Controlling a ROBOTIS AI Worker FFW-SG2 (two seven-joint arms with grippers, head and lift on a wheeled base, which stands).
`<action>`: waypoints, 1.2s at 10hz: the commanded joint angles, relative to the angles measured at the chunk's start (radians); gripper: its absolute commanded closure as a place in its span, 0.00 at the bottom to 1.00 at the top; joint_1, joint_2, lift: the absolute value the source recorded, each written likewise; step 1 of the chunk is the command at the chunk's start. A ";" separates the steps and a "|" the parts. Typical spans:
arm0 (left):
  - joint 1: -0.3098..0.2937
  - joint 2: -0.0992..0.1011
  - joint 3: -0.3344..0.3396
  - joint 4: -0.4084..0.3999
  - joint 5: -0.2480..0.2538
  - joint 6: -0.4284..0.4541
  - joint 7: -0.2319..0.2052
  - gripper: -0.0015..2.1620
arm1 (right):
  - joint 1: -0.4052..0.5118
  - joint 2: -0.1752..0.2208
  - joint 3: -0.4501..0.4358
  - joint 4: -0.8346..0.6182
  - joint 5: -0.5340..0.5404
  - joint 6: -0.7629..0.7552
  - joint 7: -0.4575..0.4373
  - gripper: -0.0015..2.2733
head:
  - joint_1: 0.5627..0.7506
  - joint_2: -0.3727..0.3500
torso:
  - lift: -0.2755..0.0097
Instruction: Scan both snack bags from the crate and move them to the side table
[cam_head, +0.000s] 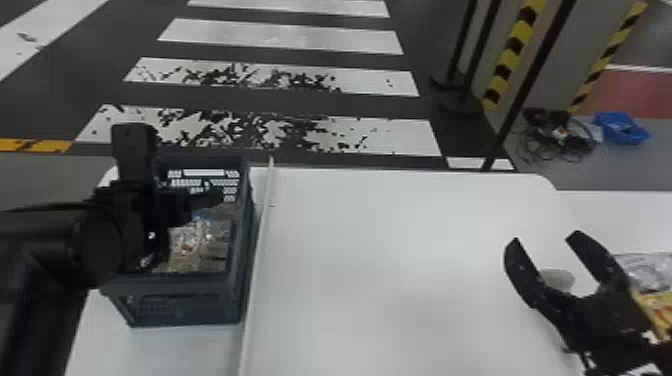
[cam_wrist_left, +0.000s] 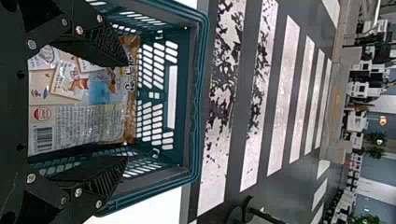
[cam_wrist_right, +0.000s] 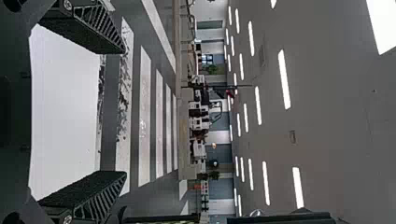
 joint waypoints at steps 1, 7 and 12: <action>-0.009 -0.012 -0.004 0.017 -0.006 0.040 0.012 0.15 | 0.003 -0.004 0.000 0.000 -0.005 -0.001 0.000 0.03 | 0.70 0.40 | 0.63; -0.038 -0.005 0.010 -0.048 0.017 0.365 0.097 0.15 | 0.015 -0.002 0.005 -0.003 -0.011 -0.025 0.002 0.03 | 0.70 0.40 | 0.63; -0.101 0.005 0.031 -0.015 0.040 0.439 0.092 0.15 | 0.034 0.001 0.005 -0.009 -0.011 -0.056 0.003 0.03 | 0.70 0.42 | 0.63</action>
